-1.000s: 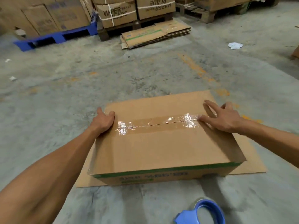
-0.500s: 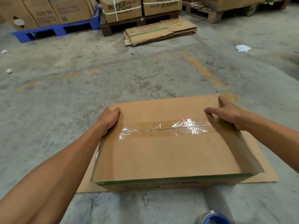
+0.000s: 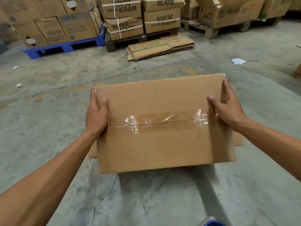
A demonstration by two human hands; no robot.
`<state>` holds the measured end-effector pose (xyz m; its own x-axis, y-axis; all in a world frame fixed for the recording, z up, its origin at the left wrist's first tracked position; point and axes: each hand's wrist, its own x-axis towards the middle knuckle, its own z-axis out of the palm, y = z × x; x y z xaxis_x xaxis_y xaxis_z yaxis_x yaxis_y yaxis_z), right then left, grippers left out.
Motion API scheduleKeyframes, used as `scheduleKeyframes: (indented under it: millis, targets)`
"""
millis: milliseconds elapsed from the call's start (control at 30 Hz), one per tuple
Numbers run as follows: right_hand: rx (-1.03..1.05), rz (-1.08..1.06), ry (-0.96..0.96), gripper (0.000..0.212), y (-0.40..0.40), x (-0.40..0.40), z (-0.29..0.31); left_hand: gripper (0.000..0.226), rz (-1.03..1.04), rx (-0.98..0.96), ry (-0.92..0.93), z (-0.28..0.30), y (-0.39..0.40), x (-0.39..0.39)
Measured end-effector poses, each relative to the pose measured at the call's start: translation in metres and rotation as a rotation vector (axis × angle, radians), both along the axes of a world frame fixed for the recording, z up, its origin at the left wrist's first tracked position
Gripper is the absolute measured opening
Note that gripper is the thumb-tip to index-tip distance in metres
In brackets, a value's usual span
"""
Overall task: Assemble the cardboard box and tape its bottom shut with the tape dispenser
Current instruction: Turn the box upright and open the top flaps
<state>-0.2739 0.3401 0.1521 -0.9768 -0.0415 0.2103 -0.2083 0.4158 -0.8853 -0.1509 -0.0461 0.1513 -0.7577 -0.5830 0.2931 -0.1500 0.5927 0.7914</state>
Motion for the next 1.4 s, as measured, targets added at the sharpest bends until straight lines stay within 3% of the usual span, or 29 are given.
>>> scheduleKeyframes:
  millis: [100,233,367,500,533,600,700,767,867,933,1033,1233,1333,1400]
  targets:
    - [-0.091,0.069,0.068,0.092,0.003,0.004,-0.002,0.070,-0.030,-0.041,0.127,0.003,0.008,0.005]
    - [0.001,0.178,0.025,0.104,0.023,0.021,-0.031,0.079,-0.044,-0.062,0.038,-0.033,0.014,0.030]
    - [-0.037,0.149,0.032,0.081,0.047,0.050,-0.052,0.063,-0.113,0.080,0.123,-0.053,0.026,0.060]
    - [-0.091,-0.025,0.114,0.040,0.053,0.058,-0.036,0.051,-0.047,0.033,0.108,-0.033,0.011,0.055]
    - [-0.087,-0.054,0.114,0.040,0.053,0.049,-0.029,0.055,-0.056,0.024,0.070,-0.027,0.000,0.047]
    - [-0.109,-0.049,0.057,0.054,0.053,0.019,-0.011,0.057,-0.085,0.107,-0.046,-0.001,-0.012,0.025]
    - [-0.181,0.051,-0.201,0.069,0.050,-0.027,0.027,0.042,-0.129,0.409,-0.224,0.032,-0.017,-0.008]
    - [-0.080,0.143,-0.343,0.070,0.044,-0.041,0.043,0.052,-0.147,0.363,-0.331,0.039,-0.021,-0.021]
    - [0.131,0.184,-0.404,0.072,0.036,-0.045,0.046,0.098,-0.099,0.225,-0.417,0.023,-0.035,-0.034]
    - [0.145,0.168,-0.454,0.073,0.034,-0.047,0.041,0.102,-0.103,0.251,-0.422,0.014,-0.036,-0.034]
    - [0.060,0.187,-0.545,0.075,0.034,-0.043,0.039,0.088,-0.154,0.346,-0.395,0.019,-0.020,-0.026]
    - [0.019,0.249,-0.340,0.076,0.045,-0.021,0.032,0.074,-0.197,0.251,-0.217,0.023,0.005,0.005]
    - [0.003,0.253,-0.230,0.075,0.049,-0.004,0.029,0.054,-0.203,0.189,-0.152,0.021,0.012,0.022]
    - [-0.014,0.253,-0.158,0.074,0.047,0.006,0.025,0.066,-0.193,0.137,-0.087,0.015,0.014,0.031]
